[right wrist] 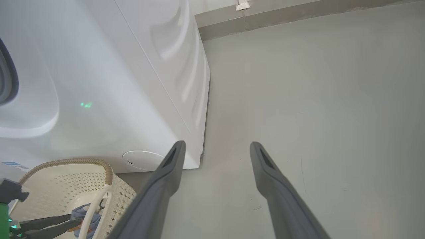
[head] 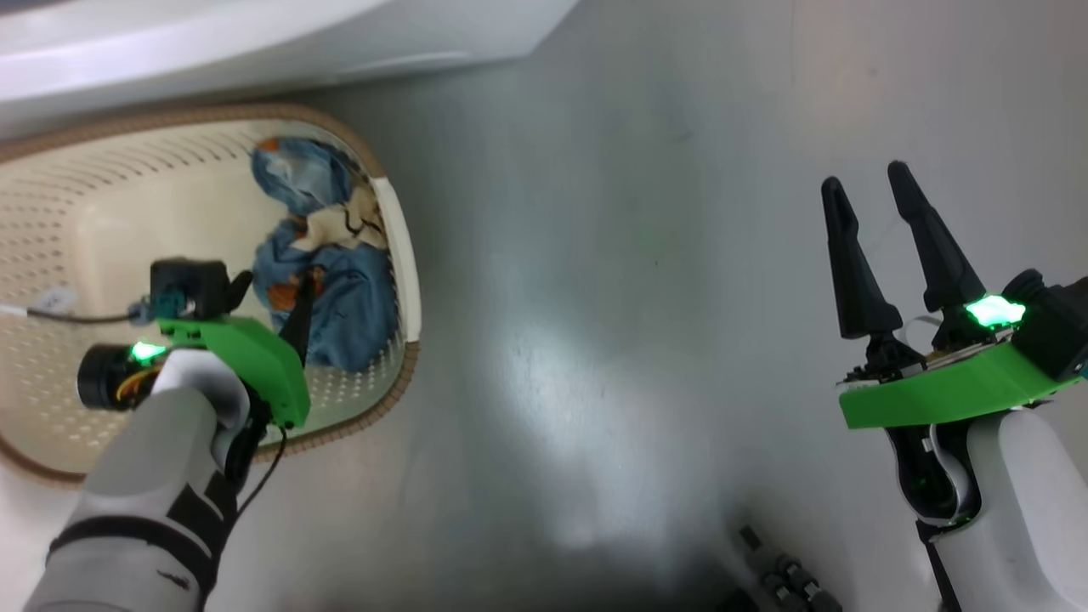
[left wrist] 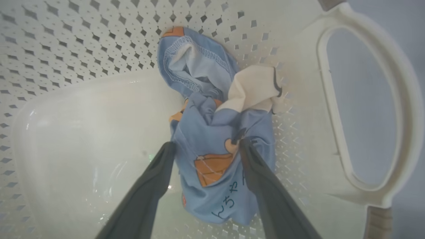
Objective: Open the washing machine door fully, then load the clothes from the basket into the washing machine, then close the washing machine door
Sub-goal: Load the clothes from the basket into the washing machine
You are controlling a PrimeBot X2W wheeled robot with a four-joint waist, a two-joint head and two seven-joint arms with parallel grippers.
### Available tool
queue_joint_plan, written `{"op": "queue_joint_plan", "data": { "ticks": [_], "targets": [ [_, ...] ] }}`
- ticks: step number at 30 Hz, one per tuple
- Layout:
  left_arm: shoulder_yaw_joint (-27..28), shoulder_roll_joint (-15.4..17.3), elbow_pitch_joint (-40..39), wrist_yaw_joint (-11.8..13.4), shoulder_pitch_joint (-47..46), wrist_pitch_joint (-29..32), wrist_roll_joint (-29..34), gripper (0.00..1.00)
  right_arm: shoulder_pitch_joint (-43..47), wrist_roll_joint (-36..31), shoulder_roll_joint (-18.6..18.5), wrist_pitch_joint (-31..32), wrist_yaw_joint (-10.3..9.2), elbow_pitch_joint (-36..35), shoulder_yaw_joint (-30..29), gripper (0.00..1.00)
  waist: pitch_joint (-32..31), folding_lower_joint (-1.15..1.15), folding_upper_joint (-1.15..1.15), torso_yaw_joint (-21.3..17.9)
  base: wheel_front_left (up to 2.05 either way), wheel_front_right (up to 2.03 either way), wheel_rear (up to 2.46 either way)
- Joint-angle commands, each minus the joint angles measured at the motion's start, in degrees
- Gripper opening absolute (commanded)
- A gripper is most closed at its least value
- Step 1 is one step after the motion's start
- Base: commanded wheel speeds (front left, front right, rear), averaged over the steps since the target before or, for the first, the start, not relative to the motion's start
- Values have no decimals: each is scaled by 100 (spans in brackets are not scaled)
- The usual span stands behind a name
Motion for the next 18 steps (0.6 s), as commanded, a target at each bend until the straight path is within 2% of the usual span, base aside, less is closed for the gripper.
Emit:
{"op": "queue_joint_plan", "data": {
  "ticks": [1,10,11,12,13,18],
  "targets": [
    [32,211,-9,-9,32,15,-79,100,112,-2,10,-27,17,-145,115,100,251,0,0,-110,0,0,0],
    [-621,396,101,-9,-316,95,-689,98,115,-38,56,-27,17,-235,141,100,436,0,0,-209,0,0,0],
    [-665,400,110,-9,-333,97,-765,49,123,-41,59,-27,17,-233,138,100,427,0,0,-215,0,0,0],
    [-709,403,109,-9,-347,91,-838,18,131,-43,61,-27,17,-229,133,100,414,0,0,-219,0,0,0],
    [-741,397,95,-9,-347,79,-924,0,139,-47,62,-27,17,-220,124,100,391,0,0,-216,0,0,0],
    [-919,365,70,-9,-280,-7,-1286,0,174,-60,59,-27,17,-178,63,100,182,0,0,-140,0,0,0]
  ]
}}
